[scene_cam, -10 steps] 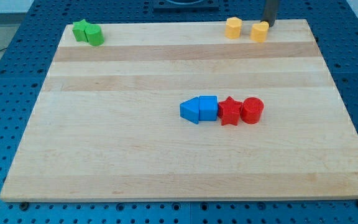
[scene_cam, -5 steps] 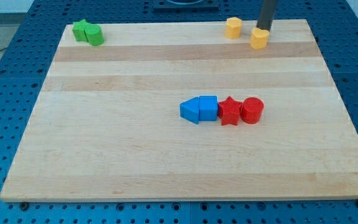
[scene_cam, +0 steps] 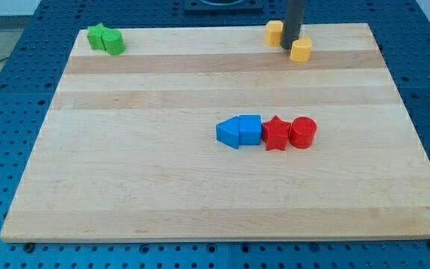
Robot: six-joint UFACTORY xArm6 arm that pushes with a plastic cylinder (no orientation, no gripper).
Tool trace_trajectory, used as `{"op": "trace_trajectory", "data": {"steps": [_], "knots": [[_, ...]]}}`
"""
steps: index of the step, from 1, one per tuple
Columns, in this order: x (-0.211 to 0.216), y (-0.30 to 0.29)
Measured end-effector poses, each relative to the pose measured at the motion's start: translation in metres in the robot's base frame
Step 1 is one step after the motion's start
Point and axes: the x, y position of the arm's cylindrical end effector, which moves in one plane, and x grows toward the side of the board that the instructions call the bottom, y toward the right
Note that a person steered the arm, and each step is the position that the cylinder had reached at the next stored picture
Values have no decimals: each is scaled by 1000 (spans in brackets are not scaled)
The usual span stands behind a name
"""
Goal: Push the yellow heart above to the red circle
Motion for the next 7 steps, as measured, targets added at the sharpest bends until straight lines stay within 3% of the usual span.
{"op": "trace_trajectory", "data": {"steps": [3, 4, 5, 7], "knots": [[31, -9], [-18, -3], [-30, 22], [24, 27]]}}
